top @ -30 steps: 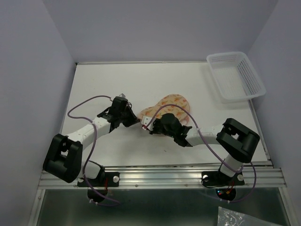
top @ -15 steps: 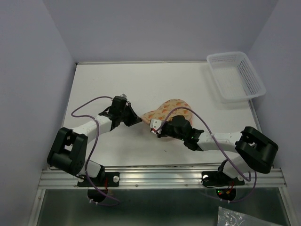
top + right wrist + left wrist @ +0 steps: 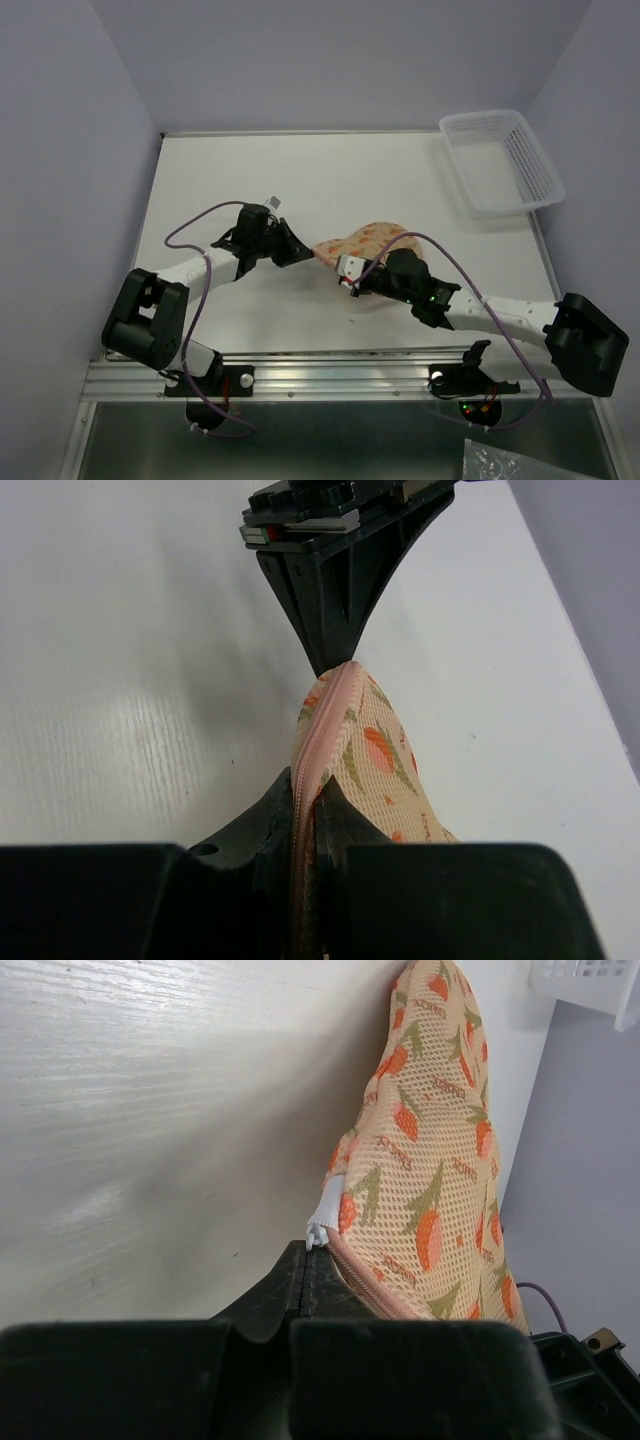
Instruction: Place the bra in the laundry bag and zip it closed
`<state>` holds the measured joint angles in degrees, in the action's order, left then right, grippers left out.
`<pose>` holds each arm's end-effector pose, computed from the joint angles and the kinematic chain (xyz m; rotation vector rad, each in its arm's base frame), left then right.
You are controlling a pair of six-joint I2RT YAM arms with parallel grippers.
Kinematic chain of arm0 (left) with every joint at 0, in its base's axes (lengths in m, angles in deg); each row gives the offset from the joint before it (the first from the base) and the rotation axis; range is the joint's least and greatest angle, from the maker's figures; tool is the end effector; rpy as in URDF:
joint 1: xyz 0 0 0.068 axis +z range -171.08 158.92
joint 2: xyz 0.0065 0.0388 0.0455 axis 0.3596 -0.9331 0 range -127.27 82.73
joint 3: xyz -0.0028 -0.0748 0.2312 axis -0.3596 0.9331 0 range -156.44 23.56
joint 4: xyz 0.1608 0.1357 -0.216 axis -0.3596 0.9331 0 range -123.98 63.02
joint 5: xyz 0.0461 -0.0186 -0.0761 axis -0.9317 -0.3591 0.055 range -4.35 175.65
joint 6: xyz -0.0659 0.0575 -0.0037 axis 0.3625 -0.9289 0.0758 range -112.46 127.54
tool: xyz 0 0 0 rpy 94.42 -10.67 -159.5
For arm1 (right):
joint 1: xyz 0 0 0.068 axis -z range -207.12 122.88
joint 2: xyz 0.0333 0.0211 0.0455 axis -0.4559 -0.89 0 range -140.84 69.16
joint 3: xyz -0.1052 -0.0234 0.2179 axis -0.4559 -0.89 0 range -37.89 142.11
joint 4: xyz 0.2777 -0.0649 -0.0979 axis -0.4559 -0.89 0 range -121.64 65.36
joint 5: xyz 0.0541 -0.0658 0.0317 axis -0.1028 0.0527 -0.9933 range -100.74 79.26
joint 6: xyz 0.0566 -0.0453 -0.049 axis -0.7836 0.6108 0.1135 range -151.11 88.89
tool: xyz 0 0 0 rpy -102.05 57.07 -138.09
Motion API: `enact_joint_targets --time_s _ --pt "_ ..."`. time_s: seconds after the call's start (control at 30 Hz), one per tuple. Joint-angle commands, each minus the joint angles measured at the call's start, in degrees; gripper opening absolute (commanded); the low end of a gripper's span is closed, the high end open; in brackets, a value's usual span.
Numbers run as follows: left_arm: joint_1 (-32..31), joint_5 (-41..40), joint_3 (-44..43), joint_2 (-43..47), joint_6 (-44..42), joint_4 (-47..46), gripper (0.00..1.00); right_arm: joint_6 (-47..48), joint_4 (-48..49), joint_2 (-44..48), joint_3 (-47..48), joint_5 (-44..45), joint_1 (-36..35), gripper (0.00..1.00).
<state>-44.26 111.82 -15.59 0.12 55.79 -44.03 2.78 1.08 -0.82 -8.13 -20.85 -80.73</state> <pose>0.3172 -0.1732 0.1114 -0.2206 2.3328 -1.1694 0.1930 0.2849 0.1552 -1.3591 1.2382 0.4031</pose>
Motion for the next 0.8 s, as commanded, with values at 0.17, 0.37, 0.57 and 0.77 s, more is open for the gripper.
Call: enact_joint_targets --time_s 0.17,0.37,0.57,0.77 --pt "3.0 -9.4 2.2 -2.1 -6.9 -5.7 0.00 -1.5 9.0 6.3 0.4 -6.4 -1.4 0.01" --pt "3.0 -10.1 3.2 2.3 -8.1 -5.4 0.00 -2.9 3.9 -0.6 2.9 0.7 -1.4 0.21" --pt "3.1 -14.6 2.9 8.5 -8.5 -0.2 0.00 -5.0 0.9 -8.7 6.7 4.9 -1.4 0.43" --pt "2.9 -19.8 2.9 15.1 -7.9 5.2 0.00 -3.9 2.0 -13.6 9.8 7.1 -1.4 0.62"
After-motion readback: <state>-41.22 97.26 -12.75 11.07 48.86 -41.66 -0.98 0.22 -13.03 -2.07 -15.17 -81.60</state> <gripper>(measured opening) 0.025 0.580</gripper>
